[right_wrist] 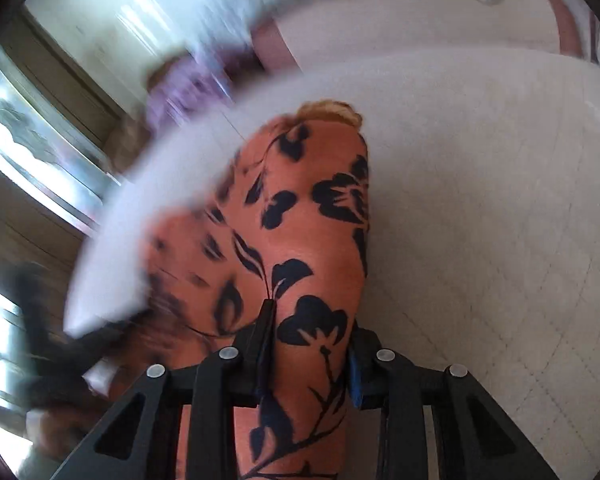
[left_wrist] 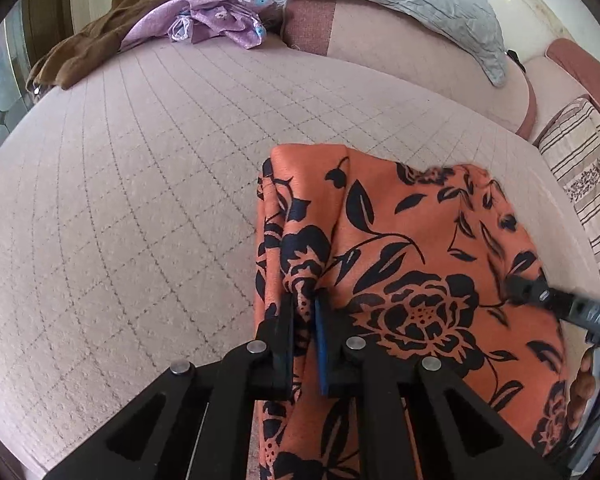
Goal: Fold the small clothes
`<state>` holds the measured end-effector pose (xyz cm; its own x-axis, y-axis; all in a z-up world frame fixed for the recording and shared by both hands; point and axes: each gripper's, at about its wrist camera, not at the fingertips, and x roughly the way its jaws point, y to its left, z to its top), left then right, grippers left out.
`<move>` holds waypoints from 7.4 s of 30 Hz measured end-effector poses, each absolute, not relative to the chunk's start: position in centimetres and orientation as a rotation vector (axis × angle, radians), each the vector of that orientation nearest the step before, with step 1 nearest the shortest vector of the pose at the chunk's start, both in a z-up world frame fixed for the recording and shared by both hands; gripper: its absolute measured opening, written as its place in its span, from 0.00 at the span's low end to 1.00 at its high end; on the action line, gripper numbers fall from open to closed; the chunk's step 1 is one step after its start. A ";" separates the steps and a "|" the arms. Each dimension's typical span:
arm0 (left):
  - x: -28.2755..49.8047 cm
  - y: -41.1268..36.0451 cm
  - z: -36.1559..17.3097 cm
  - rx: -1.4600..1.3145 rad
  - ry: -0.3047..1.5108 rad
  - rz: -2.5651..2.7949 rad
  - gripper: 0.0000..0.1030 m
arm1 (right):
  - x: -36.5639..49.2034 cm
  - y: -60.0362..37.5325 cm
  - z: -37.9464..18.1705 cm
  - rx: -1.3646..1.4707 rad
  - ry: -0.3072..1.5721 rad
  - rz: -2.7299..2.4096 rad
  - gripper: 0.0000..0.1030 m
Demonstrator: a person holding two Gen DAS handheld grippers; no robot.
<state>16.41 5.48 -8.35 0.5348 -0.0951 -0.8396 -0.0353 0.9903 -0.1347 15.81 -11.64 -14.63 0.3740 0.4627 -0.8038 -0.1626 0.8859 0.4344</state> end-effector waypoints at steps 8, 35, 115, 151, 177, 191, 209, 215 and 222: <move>15.8 6.3 -8.3 -0.167 0.995 -0.046 0.12 | 13.2 -18.2 -15.0 0.826 1.105 0.555 0.74; 8.6 5.5 -6.0 -0.290 1.003 -0.044 0.31 | 6.7 -14.7 -15.1 0.455 1.170 0.553 0.37; 13.9 2.2 -3.3 -0.199 1.003 0.043 0.62 | 12.8 -15.4 -13.2 0.509 1.152 0.466 0.78; 13.4 2.9 -1.4 -0.366 0.887 -0.213 0.24 | 14.6 -12.8 -8.2 0.262 1.006 0.532 0.35; 15.6 4.1 -12.7 -0.167 1.055 -0.062 0.52 | 18.1 -27.8 -10.4 0.371 0.884 0.224 0.56; 15.4 5.0 -11.8 -0.162 1.014 -0.039 0.61 | 18.5 -22.7 -10.4 0.268 0.942 0.275 0.71; 11.6 5.3 -8.4 -0.157 0.956 0.013 0.70 | 19.4 -17.9 -12.6 0.228 1.019 0.346 0.82; 8.3 3.0 -6.4 -0.118 0.904 0.052 0.78 | 14.0 -20.2 -8.8 0.258 0.912 0.295 0.85; 4.2 -1.9 -3.6 0.013 0.813 0.024 0.87 | 5.2 -22.9 -8.0 0.103 0.896 0.181 0.91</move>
<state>4.23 -1.91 -3.56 0.6874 0.0267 -0.7258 -0.0169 0.9996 0.0208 5.22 -22.93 -7.96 0.6112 0.1993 -0.7660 -0.1136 0.9798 0.1644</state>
